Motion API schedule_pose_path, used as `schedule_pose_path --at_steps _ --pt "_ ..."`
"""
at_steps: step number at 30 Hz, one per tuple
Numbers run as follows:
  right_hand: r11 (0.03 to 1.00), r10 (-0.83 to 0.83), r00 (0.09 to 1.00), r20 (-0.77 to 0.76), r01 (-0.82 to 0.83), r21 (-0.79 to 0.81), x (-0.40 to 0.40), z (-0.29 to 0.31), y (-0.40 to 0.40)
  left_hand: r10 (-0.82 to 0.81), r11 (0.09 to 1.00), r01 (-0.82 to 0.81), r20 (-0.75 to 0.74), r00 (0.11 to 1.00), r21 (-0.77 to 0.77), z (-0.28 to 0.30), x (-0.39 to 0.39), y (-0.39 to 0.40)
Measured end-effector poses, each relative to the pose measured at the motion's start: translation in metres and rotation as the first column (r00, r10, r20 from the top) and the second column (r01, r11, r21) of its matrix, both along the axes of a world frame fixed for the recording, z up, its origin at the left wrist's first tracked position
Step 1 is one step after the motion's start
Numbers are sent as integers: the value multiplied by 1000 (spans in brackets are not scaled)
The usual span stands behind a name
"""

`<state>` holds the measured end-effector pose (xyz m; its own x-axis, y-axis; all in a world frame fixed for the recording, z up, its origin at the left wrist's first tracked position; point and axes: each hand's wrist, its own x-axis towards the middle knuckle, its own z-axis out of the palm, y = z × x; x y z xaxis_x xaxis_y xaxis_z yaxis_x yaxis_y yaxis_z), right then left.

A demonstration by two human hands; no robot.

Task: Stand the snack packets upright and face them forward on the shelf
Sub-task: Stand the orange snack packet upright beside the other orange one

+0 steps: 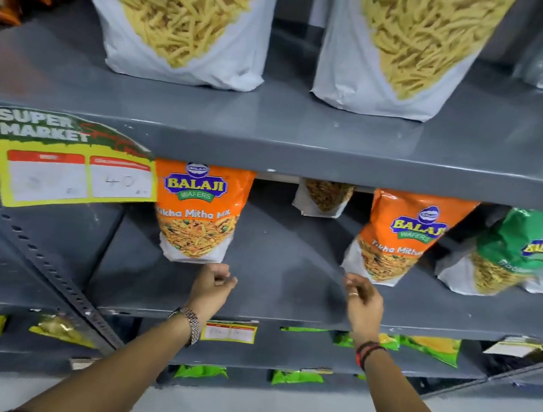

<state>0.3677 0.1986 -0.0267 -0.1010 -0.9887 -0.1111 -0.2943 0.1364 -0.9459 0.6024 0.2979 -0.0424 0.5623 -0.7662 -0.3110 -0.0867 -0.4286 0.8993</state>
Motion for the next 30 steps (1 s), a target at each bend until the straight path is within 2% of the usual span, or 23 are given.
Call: schedule_pose_path --at_steps 4,6,11,16,30 --pt "967 -256 967 -13 256 11 -68 5 -28 -149 989 149 -129 980 -13 14 -59 -44" --pt "964 -264 961 80 259 65 -93 5 -50 -234 972 231 -159 959 -38 22 -89 -66" --pt "982 -65 932 356 -3 187 -124 20 -95 -362 932 362 -157 919 -32 34 -151 -119" --pt "942 177 905 386 -269 199 -129 30 -105 -335 942 331 -179 925 -52 39 -181 -146" --pt "893 301 856 420 -407 190 -58 29 -74 -146 988 143 -45 988 -59 34 -129 -109"
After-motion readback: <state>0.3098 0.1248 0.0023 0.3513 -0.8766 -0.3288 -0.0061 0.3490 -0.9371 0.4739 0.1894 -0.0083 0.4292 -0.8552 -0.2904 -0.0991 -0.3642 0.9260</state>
